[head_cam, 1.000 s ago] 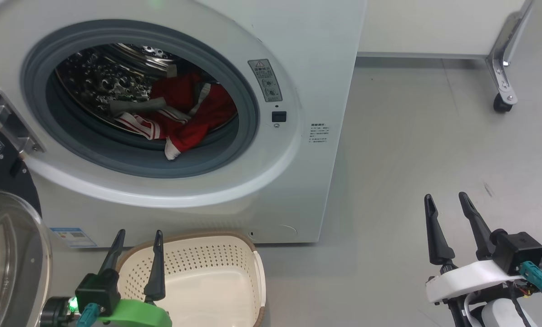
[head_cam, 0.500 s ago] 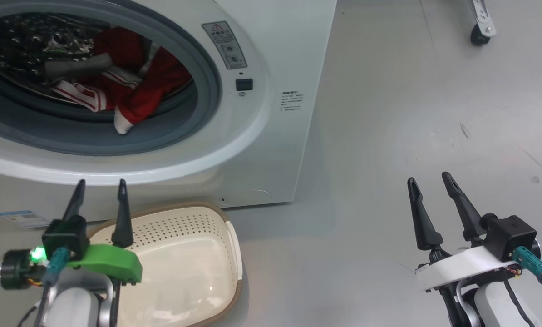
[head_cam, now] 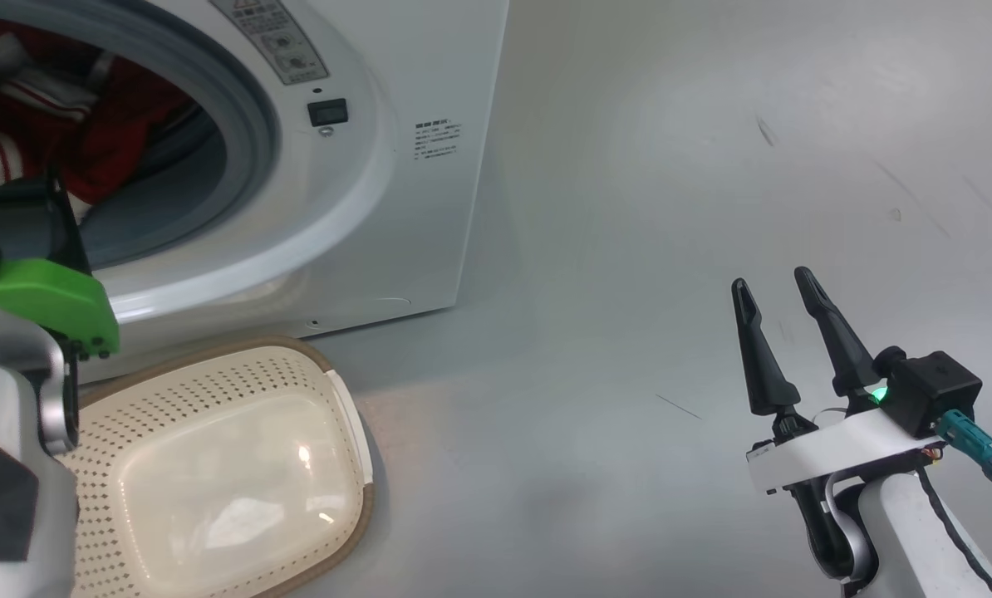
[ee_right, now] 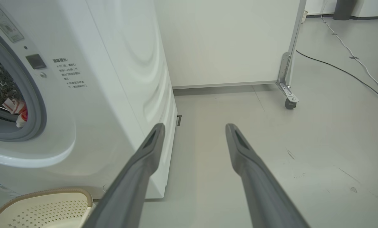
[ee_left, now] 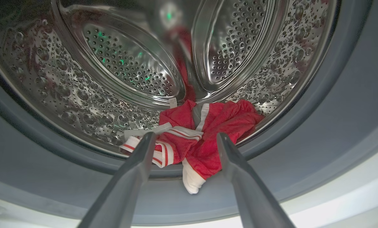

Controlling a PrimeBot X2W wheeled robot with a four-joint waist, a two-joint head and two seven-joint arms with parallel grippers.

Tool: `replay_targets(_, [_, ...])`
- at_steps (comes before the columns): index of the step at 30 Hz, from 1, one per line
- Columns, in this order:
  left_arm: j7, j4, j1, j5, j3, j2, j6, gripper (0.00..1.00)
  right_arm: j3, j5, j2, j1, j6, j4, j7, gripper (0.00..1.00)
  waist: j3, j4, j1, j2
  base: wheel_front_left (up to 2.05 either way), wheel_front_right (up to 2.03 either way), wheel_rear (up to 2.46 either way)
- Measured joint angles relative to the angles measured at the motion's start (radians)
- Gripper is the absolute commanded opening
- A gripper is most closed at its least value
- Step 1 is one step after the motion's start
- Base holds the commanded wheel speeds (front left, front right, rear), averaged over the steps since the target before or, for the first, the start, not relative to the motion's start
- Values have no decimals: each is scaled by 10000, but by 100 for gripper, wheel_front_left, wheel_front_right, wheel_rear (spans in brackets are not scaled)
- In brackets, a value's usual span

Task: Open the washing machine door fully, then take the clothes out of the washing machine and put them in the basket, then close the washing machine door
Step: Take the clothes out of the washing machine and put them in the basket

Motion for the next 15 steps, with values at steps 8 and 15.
replay_targets(8, [1145,951,-1504,510,320,437,31,100,0,25,130,-369,61,105,-2,100,774,-523,0,0,0,0,0])
replay_targets(15, [1919,1854,-2303,1047,815,924,77,100,-8,113,205,-633,138,301,-4,100,1290,-838,0,0,0,0,0])
